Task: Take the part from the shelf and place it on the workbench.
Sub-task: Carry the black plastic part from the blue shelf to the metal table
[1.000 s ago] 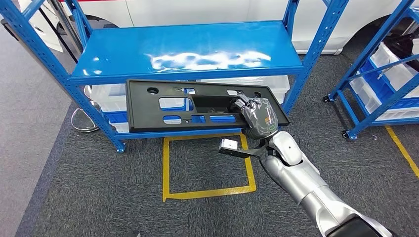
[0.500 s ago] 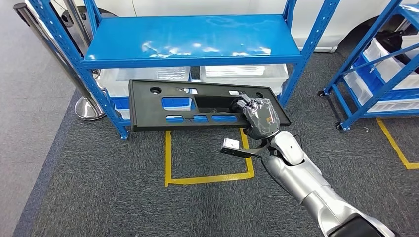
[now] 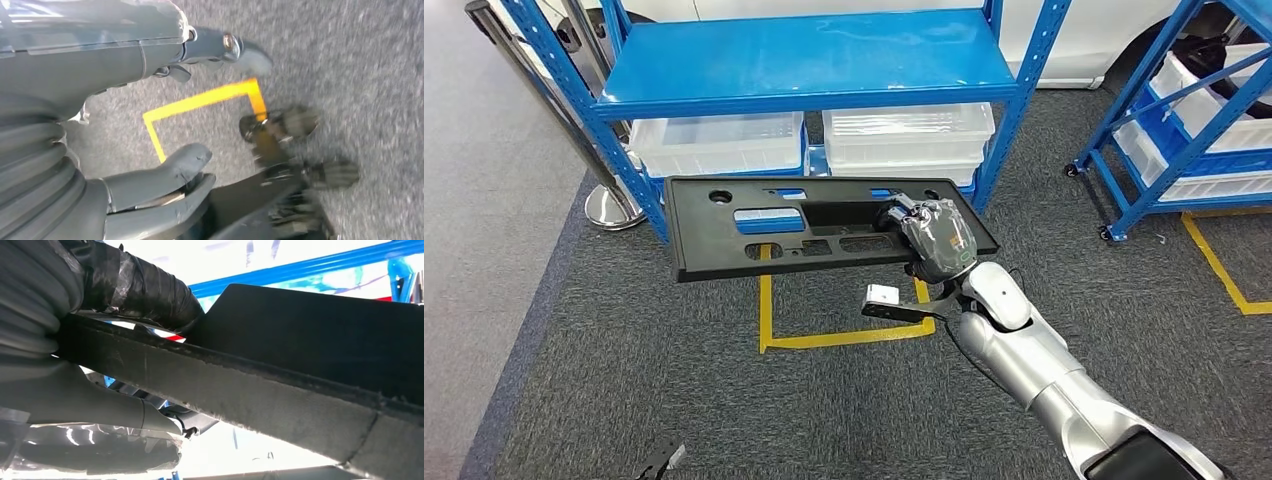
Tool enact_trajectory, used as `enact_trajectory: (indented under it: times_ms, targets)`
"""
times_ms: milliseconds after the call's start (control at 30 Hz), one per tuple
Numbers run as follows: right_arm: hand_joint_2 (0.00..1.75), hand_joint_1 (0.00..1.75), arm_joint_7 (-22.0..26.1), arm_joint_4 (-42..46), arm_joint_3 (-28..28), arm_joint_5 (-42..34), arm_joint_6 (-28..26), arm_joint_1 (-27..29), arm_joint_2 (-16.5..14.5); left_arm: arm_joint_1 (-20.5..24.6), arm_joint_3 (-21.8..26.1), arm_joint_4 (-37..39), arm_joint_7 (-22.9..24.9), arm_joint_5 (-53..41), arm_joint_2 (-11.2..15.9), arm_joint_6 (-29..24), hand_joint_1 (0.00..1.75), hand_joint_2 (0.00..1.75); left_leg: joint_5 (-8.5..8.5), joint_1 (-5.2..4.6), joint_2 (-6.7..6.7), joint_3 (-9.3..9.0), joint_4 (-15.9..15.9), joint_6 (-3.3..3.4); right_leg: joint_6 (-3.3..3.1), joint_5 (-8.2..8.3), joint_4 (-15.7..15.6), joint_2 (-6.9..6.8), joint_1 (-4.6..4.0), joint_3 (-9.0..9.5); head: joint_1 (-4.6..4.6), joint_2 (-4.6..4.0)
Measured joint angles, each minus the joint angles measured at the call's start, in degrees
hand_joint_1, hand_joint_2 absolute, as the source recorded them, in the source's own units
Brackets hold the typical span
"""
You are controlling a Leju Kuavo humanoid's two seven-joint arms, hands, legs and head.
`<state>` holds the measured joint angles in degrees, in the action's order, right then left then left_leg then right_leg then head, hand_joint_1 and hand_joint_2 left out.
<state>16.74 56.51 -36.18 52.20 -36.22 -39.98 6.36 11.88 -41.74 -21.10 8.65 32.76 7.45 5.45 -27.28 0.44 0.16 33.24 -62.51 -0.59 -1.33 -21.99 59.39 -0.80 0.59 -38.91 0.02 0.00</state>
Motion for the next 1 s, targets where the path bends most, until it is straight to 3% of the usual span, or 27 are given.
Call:
enact_trajectory:
  times_ms: [67,133,167,233,300,333,367,400,433,467,533,600,667,700,733,800,833,867,900,967,1000]
  targets:
    - [1.75,1.75,-0.04,-0.01,-0.15,-0.25,0.0,-0.41,-0.01,0.44,0.57,0.4,-0.34,-0.48,0.29,-0.02,0.0,1.75,-0.57,-0.29,-0.24,-2.57,4.33,0.43,0.64,1.05,-0.23,0.0,-0.01,-0.41,0.01,0.0]
    - [1.75,1.75,-0.01,-0.04,-0.26,-0.54,0.03,-0.7,0.05,0.46,0.91,0.71,-0.57,-0.84,0.28,-0.08,0.0,1.75,0.26,-0.26,-0.16,-2.25,4.92,1.11,1.35,1.87,-0.59,0.11,0.05,-0.61,0.0,-0.01]
    - [1.75,1.75,0.02,-0.07,-0.31,-0.67,0.04,-0.81,0.1,0.5,1.01,0.81,-0.62,-0.97,0.25,-0.11,0.0,1.75,0.78,-0.14,-0.03,-1.93,5.15,1.59,1.65,1.24,-0.19,0.23,0.05,-0.97,0.03,-0.01]
    - [1.75,1.75,0.13,-0.15,-0.39,-0.91,0.05,-1.0,0.24,0.59,1.26,0.9,-0.71,-1.11,0.2,-0.16,0.0,1.75,2.03,0.09,0.25,-0.86,5.44,2.64,2.03,-3.02,3.82,0.47,0.08,-2.54,0.06,-0.01]
    - [1.75,1.75,0.23,-0.23,-0.52,-1.06,0.1,-1.09,0.31,0.64,1.58,0.96,-0.76,-1.18,0.2,-0.16,0.0,1.75,3.1,-0.09,0.32,0.56,5.35,3.07,2.22,-8.26,11.11,0.58,0.15,-4.47,0.07,-0.01]
    - [1.75,1.75,0.24,-0.28,-0.6,-1.14,0.21,-1.09,0.37,0.63,1.77,1.0,-0.72,-1.18,0.2,-0.16,0.0,1.75,3.61,-0.17,0.32,1.3,5.25,3.07,2.27,-9.49,14.15,0.59,0.16,-4.89,0.08,0.0]
    - [1.75,1.75,0.26,-0.33,-0.67,-1.28,0.39,-1.1,0.42,0.62,1.94,1.07,-0.61,-1.18,0.2,-0.16,0.0,1.75,4.1,-0.25,0.32,2.06,5.1,3.07,2.25,-9.51,15.64,0.58,0.16,-4.5,0.07,0.0]
    - [1.75,1.75,0.33,-0.37,-0.73,-1.49,0.65,-1.15,0.47,0.63,2.13,1.15,-0.41,-1.16,0.2,-0.18,0.0,1.75,4.56,-0.31,0.3,2.84,4.9,3.02,2.13,-8.58,15.27,0.58,0.14,-3.16,0.07,0.0]
    - [1.75,1.75,0.43,-0.39,-0.75,-1.71,0.91,-1.29,0.51,0.64,2.34,1.24,-0.14,-1.14,0.2,-0.19,0.0,1.75,4.93,-0.37,0.27,3.51,4.67,2.93,1.87,-7.18,12.79,0.6,0.09,-0.87,0.07,0.0]
    - [1.75,1.75,0.54,-0.4,-0.75,-1.9,1.12,-1.54,0.52,0.67,2.6,1.33,0.15,-1.14,0.19,-0.21,0.0,1.75,5.28,-0.41,0.25,4.14,4.42,2.8,1.45,-6.36,9.06,0.62,-0.06,1.84,0.06,0.0]
    - [1.75,1.75,0.79,-0.4,-0.75,-2.13,1.31,-2.18,0.52,0.88,3.2,1.56,0.46,-1.22,0.17,-0.21,0.0,1.75,6.07,-0.52,0.29,5.04,4.16,2.31,0.72,-6.28,2.23,0.66,-0.47,6.14,0.04,0.0]
    - [1.75,1.75,0.96,-0.43,-0.75,-2.3,1.33,-2.57,0.52,1.16,3.62,1.92,0.45,-1.44,0.15,-0.16,0.0,1.75,7.13,-0.46,0.34,5.42,4.48,1.68,0.32,-6.41,-0.28,0.66,-0.85,7.16,0.05,-0.01]
    - [1.75,1.75,1.07,-0.54,-0.75,-2.38,1.41,-2.72,0.53,1.26,3.87,2.32,0.42,-1.76,0.19,-0.04,0.0,1.75,7.25,-0.42,0.24,5.81,4.63,1.04,-0.16,-5.26,-0.93,0.42,-0.53,6.72,0.07,-0.02]
    - [1.75,1.75,1.09,-0.59,-0.75,-2.38,1.51,-2.79,0.53,1.26,3.97,2.45,0.42,-1.93,0.21,0.04,0.0,1.75,5.92,-0.39,0.16,6.26,3.7,0.68,-0.55,-4.58,-1.24,0.26,-0.3,6.33,0.07,-0.02]
    - [1.75,1.75,1.07,-0.64,-0.75,-2.37,1.69,-2.84,0.52,1.27,4.09,2.57,0.43,-2.13,0.23,0.1,0.0,1.75,3.54,-0.3,0.1,6.97,1.63,0.3,-0.85,-3.87,-1.49,0.11,-0.08,5.79,0.07,-0.01]
    - [1.75,1.75,0.95,-0.66,-0.76,-2.37,2.02,-2.89,0.52,1.33,4.4,2.7,0.46,-2.53,0.22,0.14,0.0,1.75,-2.19,0.06,0.07,8.68,-5.46,-0.41,-1.17,-2.58,-1.42,0.03,-0.1,4.25,0.07,-0.02]
    - [1.75,1.75,0.89,-0.66,-0.77,-2.37,2.11,-2.88,0.52,1.34,4.6,2.74,0.48,-2.7,0.23,0.13,0.0,1.75,-3.8,0.22,0.08,9.23,-8.99,-0.69,-1.1,-1.96,-1.3,0.03,-0.09,3.35,0.07,-0.01]
    - [1.75,1.75,0.88,-0.66,-0.77,-2.37,2.12,-2.86,0.52,1.36,4.76,2.76,0.49,-2.84,0.23,0.14,0.0,1.75,-4.0,0.37,0.08,9.15,-11.24,-0.93,-1.0,-1.33,-1.1,0.04,-0.04,2.39,0.07,-0.01]
    - [1.75,1.75,0.89,-0.66,-0.78,-2.37,2.11,-2.86,0.52,1.38,4.88,2.77,0.49,-2.94,0.24,0.14,0.0,1.75,-3.03,0.5,0.08,8.23,-11.72,-1.11,-0.85,-0.74,-0.85,0.04,0.02,1.39,0.07,0.0]
    - [1.75,1.75,0.9,-0.65,-0.78,-2.36,2.1,-2.87,0.52,1.5,5.0,2.77,0.48,-3.01,0.29,0.15,0.0,1.75,-0.43,0.77,0.07,3.57,-7.0,-1.33,-0.35,0.39,-0.21,0.05,0.19,-0.52,0.06,0.0]
    - [1.75,1.75,0.89,-0.61,-0.78,-2.35,2.1,-2.88,0.55,1.62,5.04,2.77,0.47,-3.03,0.32,0.15,0.0,1.75,-0.44,0.74,0.02,0.56,-2.92,-1.32,-0.02,0.89,0.11,0.06,0.18,-1.31,0.06,-0.01]
